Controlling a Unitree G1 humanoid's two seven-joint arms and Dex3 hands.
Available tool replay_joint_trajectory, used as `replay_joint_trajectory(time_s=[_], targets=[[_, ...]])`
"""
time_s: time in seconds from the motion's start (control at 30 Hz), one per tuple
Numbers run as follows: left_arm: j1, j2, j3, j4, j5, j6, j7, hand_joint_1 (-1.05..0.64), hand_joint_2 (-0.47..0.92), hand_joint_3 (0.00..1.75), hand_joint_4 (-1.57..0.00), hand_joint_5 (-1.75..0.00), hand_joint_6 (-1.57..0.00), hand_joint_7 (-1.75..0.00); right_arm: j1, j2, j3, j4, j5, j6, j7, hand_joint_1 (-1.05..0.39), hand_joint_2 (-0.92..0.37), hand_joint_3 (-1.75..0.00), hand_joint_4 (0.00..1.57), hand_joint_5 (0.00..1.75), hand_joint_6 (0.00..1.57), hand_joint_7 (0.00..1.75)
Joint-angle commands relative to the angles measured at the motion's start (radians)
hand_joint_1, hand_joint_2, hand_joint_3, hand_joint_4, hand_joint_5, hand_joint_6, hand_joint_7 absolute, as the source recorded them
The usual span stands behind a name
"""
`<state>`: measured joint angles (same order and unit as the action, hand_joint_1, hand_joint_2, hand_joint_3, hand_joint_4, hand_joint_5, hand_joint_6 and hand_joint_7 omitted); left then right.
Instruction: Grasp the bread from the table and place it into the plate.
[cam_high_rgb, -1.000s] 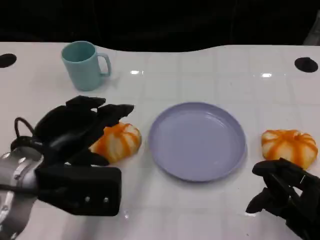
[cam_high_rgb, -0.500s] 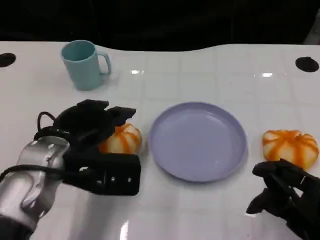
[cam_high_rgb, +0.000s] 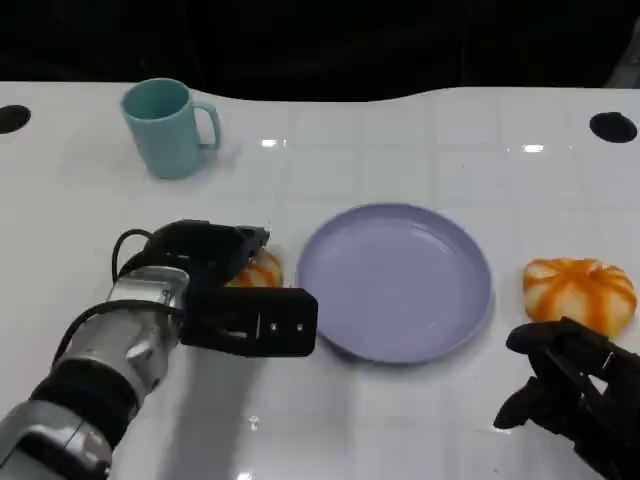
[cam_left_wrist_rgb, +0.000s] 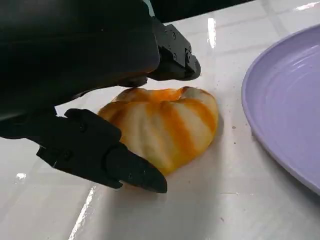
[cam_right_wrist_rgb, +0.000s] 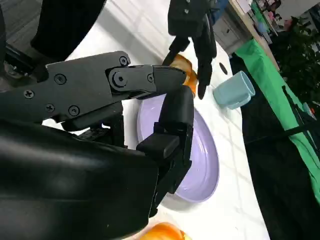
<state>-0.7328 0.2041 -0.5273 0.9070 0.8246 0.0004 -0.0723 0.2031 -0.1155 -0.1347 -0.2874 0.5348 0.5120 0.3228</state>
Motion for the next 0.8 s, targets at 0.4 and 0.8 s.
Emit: replay_joint_trajectory(time_s=[0.4, 0.8], targets=[[-0.102, -0.051, -0.019, 0.271, -0.077, -0.042, 0.053, -0.26, 0.85, 0.02, -0.41, -0.09, -0.43, -0.03, 0.007, -0.011, -0.01, -0.005, 0.002, -0.009, 0.011, -0.45, -0.92, -0.27, 0.61, 1.46, 0.52, 1.2], [-0.095, -0.036, 0.026, 0.341, -0.129, -0.139, 0.342, -0.29, 0.92, 0.33, -0.74, -1.73, -0.53, -1.62, 0.006, -0.015, -0.009, 0.0, 0.0, -0.018, 0.023, -0.45, -0.92, -0.29, 0.6, 1.46, 0.49, 1.21]])
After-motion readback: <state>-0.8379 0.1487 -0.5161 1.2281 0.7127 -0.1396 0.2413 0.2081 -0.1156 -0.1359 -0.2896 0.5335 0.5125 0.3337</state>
